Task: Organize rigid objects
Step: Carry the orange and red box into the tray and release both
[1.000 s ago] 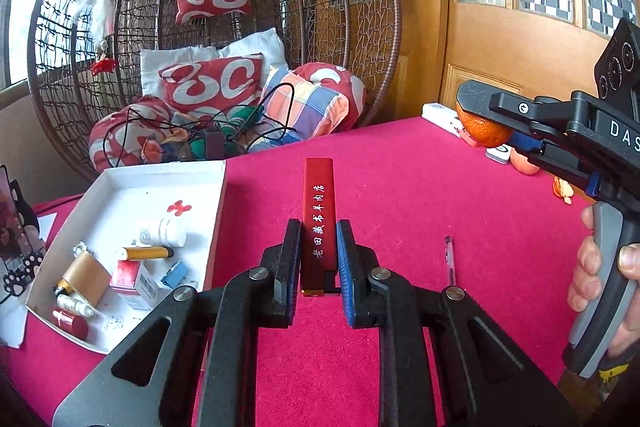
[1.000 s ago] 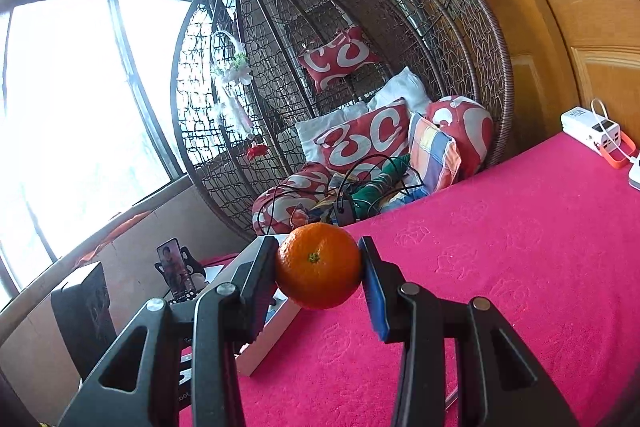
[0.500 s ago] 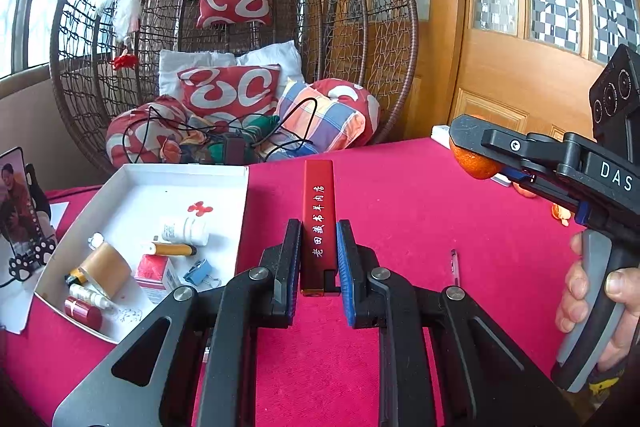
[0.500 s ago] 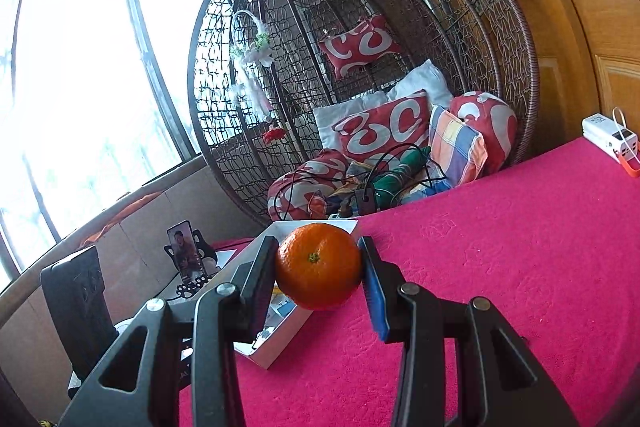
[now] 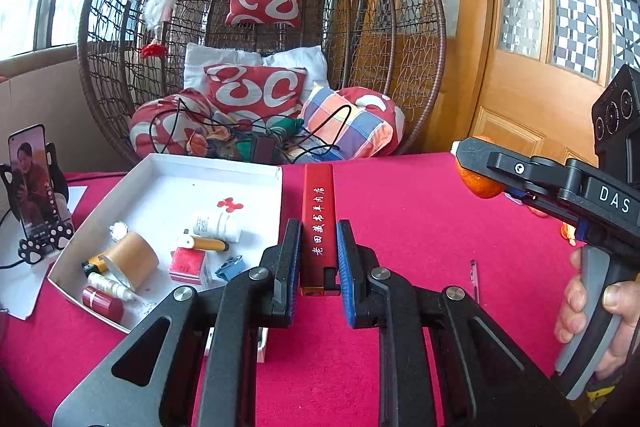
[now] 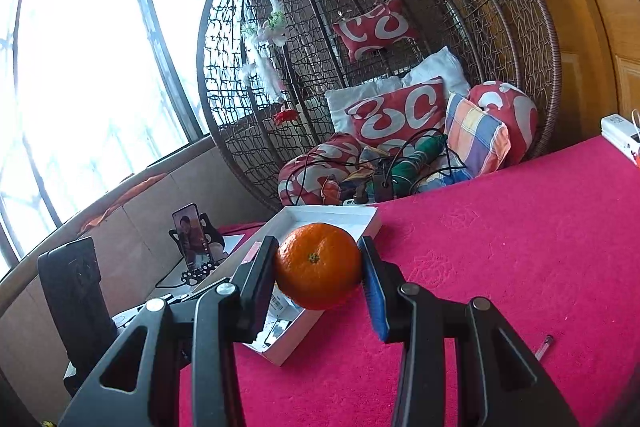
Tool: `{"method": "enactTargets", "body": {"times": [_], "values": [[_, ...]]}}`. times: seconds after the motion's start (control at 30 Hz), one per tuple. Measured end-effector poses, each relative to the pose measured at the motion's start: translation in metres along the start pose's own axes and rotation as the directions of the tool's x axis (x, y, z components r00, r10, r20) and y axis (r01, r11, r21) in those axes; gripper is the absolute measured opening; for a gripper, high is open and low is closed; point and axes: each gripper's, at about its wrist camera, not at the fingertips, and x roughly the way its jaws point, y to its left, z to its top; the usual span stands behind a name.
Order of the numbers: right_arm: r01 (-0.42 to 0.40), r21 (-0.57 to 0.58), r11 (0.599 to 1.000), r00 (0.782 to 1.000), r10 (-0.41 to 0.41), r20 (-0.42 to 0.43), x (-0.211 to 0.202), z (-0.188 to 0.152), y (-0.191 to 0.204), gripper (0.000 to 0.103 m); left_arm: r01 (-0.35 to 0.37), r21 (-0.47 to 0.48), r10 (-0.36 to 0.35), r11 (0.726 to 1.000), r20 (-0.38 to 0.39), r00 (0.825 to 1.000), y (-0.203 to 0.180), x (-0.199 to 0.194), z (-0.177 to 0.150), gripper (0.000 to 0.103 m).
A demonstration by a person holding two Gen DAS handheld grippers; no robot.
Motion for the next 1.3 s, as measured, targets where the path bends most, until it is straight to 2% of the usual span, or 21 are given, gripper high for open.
{"method": "enactTargets", "body": {"times": [0.13, 0.27, 0.4, 0.5, 0.73, 0.9, 1.0, 1.2, 1.23, 1.27, 1.3], "values": [[-0.023, -0.002, 1.0, 0.999, 0.023, -0.05, 0.022, 0.004, 0.008, 0.04, -0.031, -0.044, 0.032, 0.999, 0.014, 0.999, 0.024, -0.004, 0.002, 0.016], [-0.029, -0.034, 0.999, 0.995, 0.025, -0.095, 0.046, 0.007, 0.019, 0.04, -0.104, -0.108, 0.107, 0.989, 0.024, 0.994, 0.062, -0.006, 0.006, 0.016], [-0.039, -0.036, 0.999, 0.989, 0.034, -0.141, 0.07, 0.009, 0.026, 0.04, -0.194, -0.12, 0.196, 0.974, 0.008, 0.981, 0.092, 0.002, 0.008, 0.016], [-0.047, -0.05, 0.998, 0.986, 0.038, -0.162, 0.087, 0.011, 0.034, 0.04, -0.276, -0.084, 0.278, 0.957, 0.018, 0.96, 0.108, 0.01, 0.014, 0.016], [-0.055, -0.084, 0.995, 0.974, 0.035, -0.222, 0.138, 0.014, 0.056, 0.04, -0.315, -0.097, 0.313, 0.944, -0.033, 0.949, 0.148, 0.05, 0.034, 0.016], [-0.028, -0.097, 0.995, 0.959, -0.001, -0.282, 0.186, 0.003, 0.061, 0.04, -0.321, -0.078, 0.315, 0.944, -0.077, 0.946, 0.153, 0.073, 0.025, 0.017], [-0.01, -0.097, 0.995, 0.949, -0.021, -0.314, 0.208, -0.008, 0.06, 0.04, -0.317, -0.108, 0.308, 0.942, -0.088, 0.947, 0.156, 0.08, 0.019, 0.017], [0.022, -0.066, 0.998, 0.939, -0.044, -0.342, 0.229, -0.024, 0.054, 0.041, -0.336, -0.124, 0.327, 0.934, -0.088, 0.941, 0.163, 0.087, 0.016, 0.017], [0.024, -0.064, 0.998, 0.939, -0.044, -0.34, 0.229, -0.025, 0.053, 0.041, -0.341, -0.13, 0.333, 0.931, -0.085, 0.939, 0.164, 0.086, 0.016, 0.019], [0.022, -0.06, 0.998, 0.94, -0.041, -0.338, 0.229, -0.025, 0.053, 0.045, -0.348, -0.139, 0.339, 0.927, -0.083, 0.937, 0.165, 0.084, 0.017, 0.031], [0.023, -0.059, 0.998, 0.942, -0.041, -0.334, 0.227, -0.025, 0.052, 0.05, -0.355, -0.145, 0.347, 0.923, -0.081, 0.934, 0.166, 0.082, 0.018, 0.057]]}}
